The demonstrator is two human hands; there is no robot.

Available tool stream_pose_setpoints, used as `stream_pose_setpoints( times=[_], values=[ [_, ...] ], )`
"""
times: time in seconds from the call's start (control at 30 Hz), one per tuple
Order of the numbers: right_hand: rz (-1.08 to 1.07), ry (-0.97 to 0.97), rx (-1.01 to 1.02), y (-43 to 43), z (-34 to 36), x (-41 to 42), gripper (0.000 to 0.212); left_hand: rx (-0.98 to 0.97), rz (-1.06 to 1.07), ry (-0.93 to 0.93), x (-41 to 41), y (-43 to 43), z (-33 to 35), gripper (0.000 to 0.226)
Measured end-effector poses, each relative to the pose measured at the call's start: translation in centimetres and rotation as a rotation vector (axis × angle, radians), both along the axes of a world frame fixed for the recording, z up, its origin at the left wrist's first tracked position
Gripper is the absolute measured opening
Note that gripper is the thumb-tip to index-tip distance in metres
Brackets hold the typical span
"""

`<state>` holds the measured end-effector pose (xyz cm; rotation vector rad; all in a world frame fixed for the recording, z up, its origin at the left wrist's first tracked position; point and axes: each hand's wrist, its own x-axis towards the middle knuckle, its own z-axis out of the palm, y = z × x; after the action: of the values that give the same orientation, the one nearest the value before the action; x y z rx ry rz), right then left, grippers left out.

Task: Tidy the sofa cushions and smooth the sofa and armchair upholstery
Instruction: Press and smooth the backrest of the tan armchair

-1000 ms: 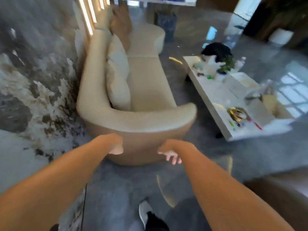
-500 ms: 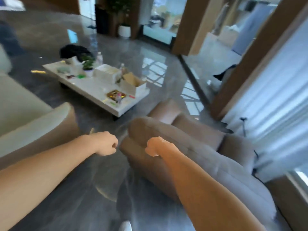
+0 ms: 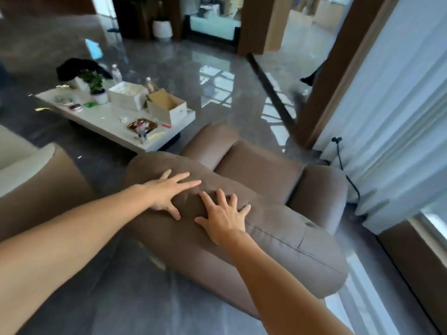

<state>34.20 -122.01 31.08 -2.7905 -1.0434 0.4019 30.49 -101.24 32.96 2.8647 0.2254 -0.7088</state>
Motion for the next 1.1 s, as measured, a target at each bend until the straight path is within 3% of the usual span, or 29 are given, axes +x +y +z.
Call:
stream_pose_setpoints(
  times=[0.43,0.77,1.1],
  values=[
    [0.339,-0.043,0.036,-11.8,-0.8,2.4,0.060,0.003,0.492,-0.076,-3.8,-16.5,-0.3,0.100],
    [0.519,-0.040,0.022,-27.2,-2.3,6.7,0.060,0.080,0.639,-0.066,-3.3,-34.6,-1.5,0.100],
    [0.769,-0.050,0.075,-42.7,-3.0,19.3,0.062,0.121,0.791,-0.114,4.3,-53.2,-2.3,0.092]
  ],
)
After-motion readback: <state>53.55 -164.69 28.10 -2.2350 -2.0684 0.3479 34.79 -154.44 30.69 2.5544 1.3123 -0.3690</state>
